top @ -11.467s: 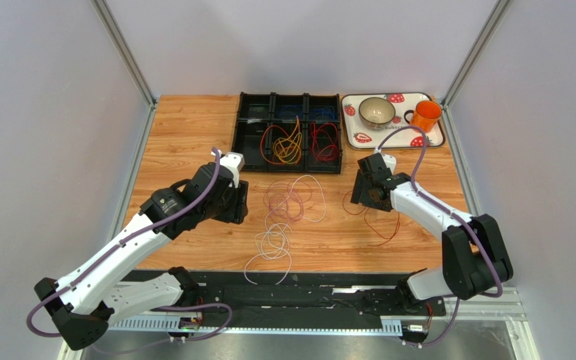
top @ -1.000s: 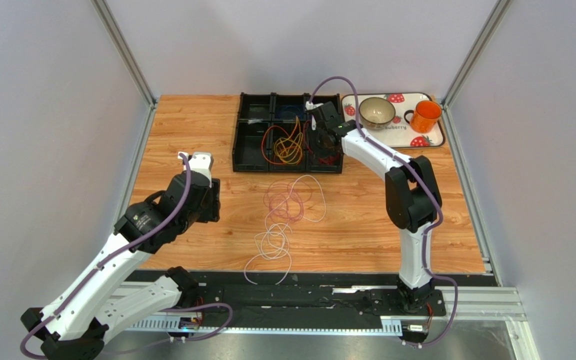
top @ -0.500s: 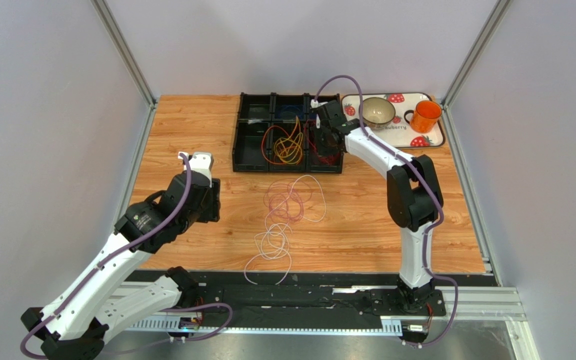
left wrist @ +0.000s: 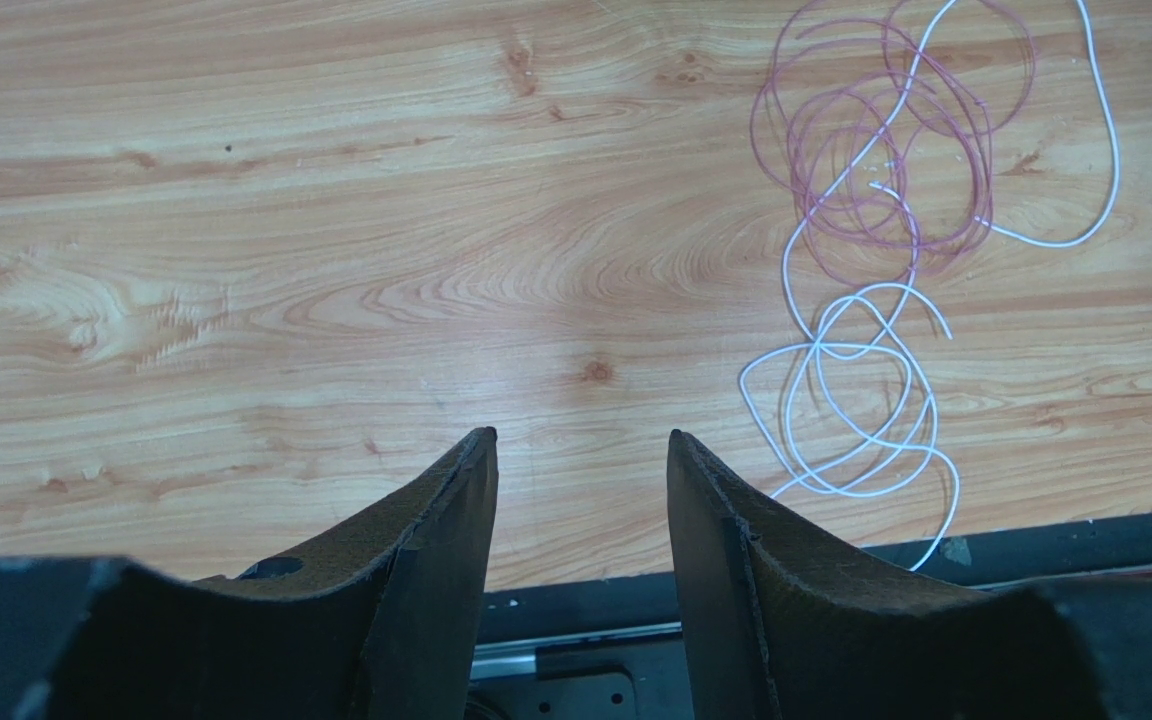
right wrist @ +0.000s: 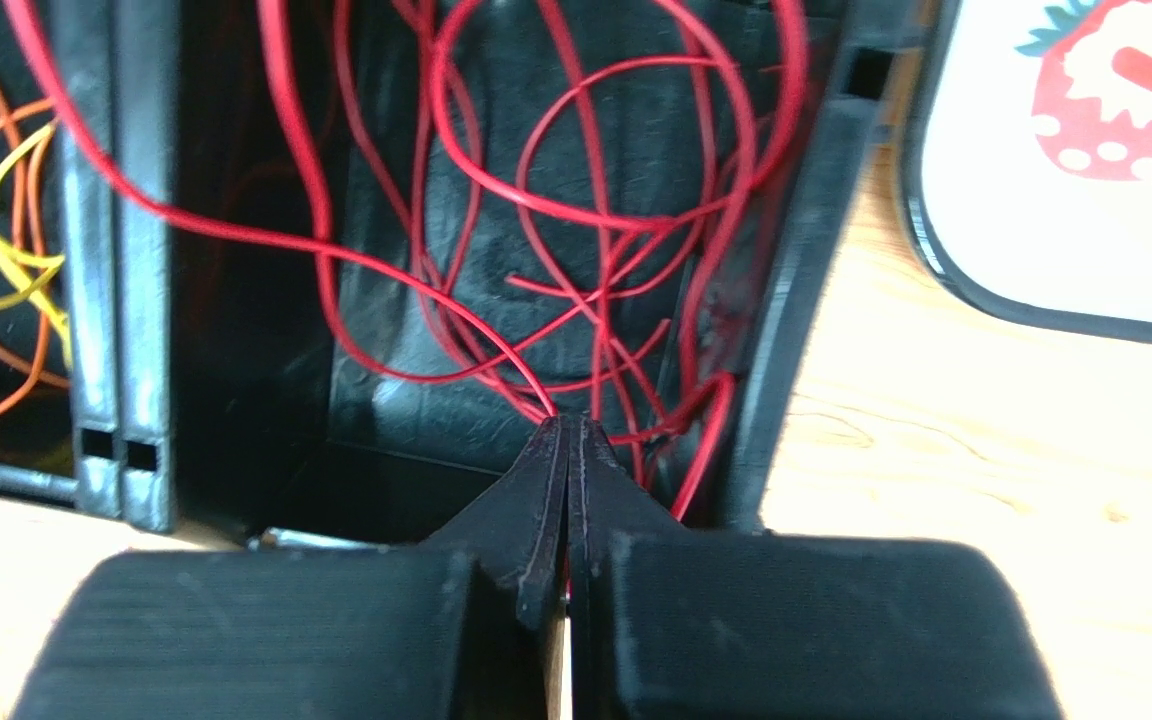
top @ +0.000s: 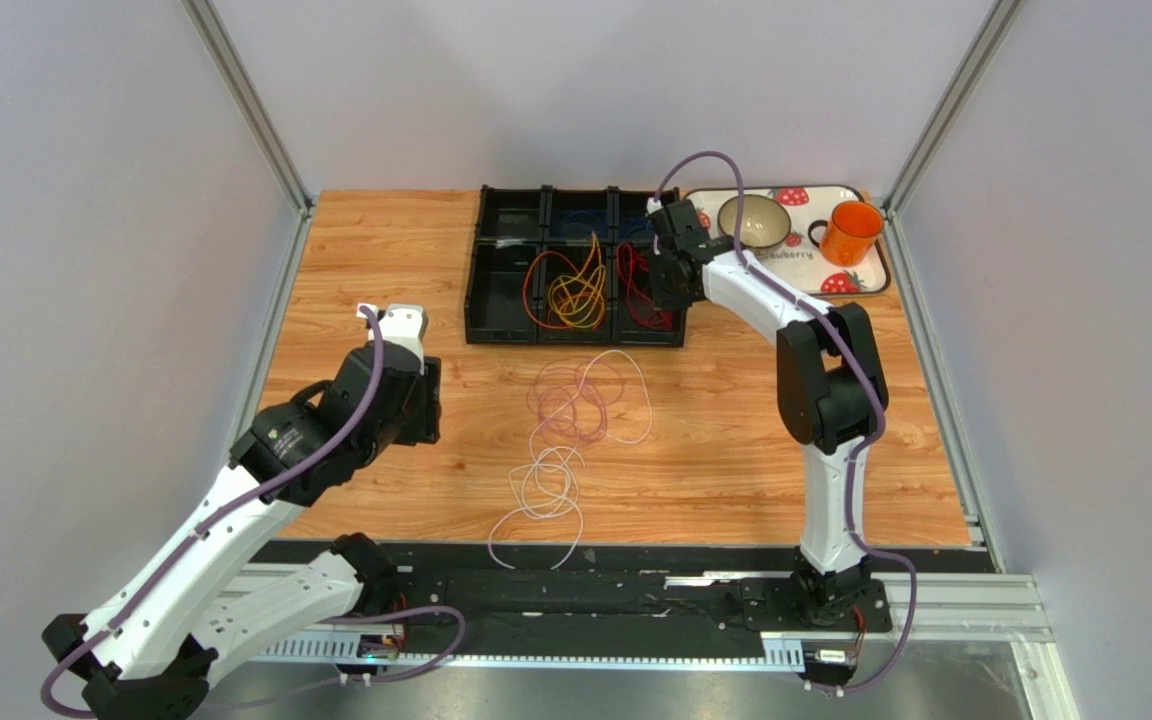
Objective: Untangle the cables
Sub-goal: Place the cable in the bin.
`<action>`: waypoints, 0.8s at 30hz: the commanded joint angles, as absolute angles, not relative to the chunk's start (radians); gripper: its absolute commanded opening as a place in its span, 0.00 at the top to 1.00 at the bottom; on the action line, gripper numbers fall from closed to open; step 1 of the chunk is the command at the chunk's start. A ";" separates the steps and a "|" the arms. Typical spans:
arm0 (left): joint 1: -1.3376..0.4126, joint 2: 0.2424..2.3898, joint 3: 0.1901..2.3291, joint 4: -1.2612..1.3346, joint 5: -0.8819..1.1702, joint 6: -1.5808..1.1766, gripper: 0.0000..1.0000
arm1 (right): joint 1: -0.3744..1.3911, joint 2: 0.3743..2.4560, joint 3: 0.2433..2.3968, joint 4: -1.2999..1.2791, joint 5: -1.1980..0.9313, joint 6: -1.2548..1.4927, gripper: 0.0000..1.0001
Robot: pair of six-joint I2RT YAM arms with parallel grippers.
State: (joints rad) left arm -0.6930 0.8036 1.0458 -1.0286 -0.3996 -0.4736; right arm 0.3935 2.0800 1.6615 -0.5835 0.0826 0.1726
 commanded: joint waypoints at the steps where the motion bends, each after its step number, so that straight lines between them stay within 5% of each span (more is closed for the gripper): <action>1: -0.690 0.807 1.045 -1.023 -0.408 -0.479 0.46 | 0.373 2.080 1.689 -0.568 0.143 0.234 1.00; 24: -0.689 0.802 1.046 -1.023 -0.410 -0.482 0.46 | 0.410 2.171 1.818 -0.673 0.167 0.281 1.00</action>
